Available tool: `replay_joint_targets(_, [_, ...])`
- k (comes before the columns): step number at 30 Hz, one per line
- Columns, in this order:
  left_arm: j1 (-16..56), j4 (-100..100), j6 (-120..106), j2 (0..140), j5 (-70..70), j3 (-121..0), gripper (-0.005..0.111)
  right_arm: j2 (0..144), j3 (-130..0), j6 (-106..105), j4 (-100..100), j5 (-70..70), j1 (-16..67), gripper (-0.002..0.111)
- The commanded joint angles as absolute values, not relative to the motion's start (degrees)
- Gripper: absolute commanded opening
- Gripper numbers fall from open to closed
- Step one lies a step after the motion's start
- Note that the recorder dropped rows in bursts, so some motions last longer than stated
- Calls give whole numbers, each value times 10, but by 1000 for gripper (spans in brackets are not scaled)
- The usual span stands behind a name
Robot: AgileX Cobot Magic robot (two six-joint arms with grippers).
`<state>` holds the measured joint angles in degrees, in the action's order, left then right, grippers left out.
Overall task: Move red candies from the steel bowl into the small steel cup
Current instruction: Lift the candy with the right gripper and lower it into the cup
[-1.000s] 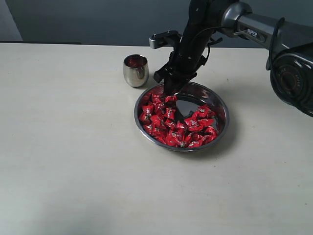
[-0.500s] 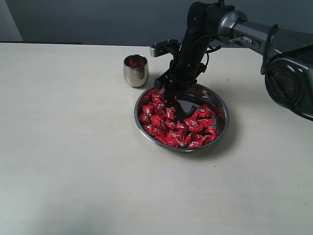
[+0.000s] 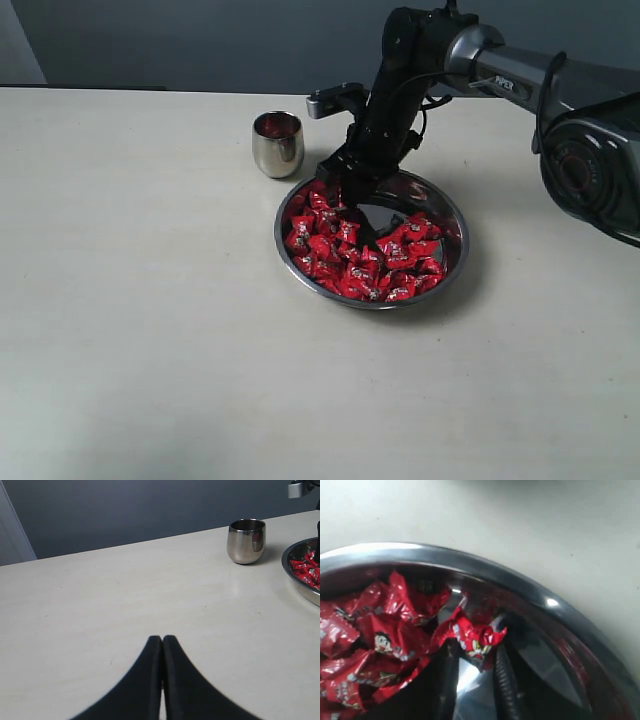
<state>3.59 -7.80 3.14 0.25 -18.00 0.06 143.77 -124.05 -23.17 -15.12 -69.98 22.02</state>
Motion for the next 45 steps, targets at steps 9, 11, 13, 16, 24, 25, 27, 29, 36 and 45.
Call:
replay_joint_targets(9, [42, -78, 35, 0, -177, 0, 0, 1382, -1243, -272, -192, -678, 222, -1])
replay_joint_targets(11, [42, -78, 35, 0, -177, 0, 0, 1378, -1243, -280, -212, -654, 222, -1])
replay_joint_targets(13, [42, -78, 35, 0, -177, 0, 0, 1378, -1243, -308, -235, -640, 222, -1])
replay_joint_targets(16, [42, -78, 35, 0, -177, 0, 0, 1378, -1243, -344, -261, -619, 222, -1])
replay_joint_targets(24, [42, -78, 35, 0, -177, 0, 0, 1378, -1243, -365, -293, -494, 222, -1])
replay_joint_targets(25, [42, -78, 35, 0, -177, 0, 0, 1378, -1243, -372, -301, -483, 222, -1])
replay_joint_targets(27, [42, -78, 35, 0, -177, 0, 0, 1378, -1243, -390, -313, -472, 222, -1])
replay_joint_targets(29, [42, -78, 35, 0, -177, 0, 0, 1380, -1243, -418, -331, -469, 222, -1])
replay_joint_targets(36, [42, -78, 35, 0, -177, 0, 0, 1392, -1243, -471, -344, -449, 222, -1])
replay_joint_targets(45, [42, -78, 35, 0, -177, 0, 0, 1395, -1243, -523, -358, -446, 224, -1])
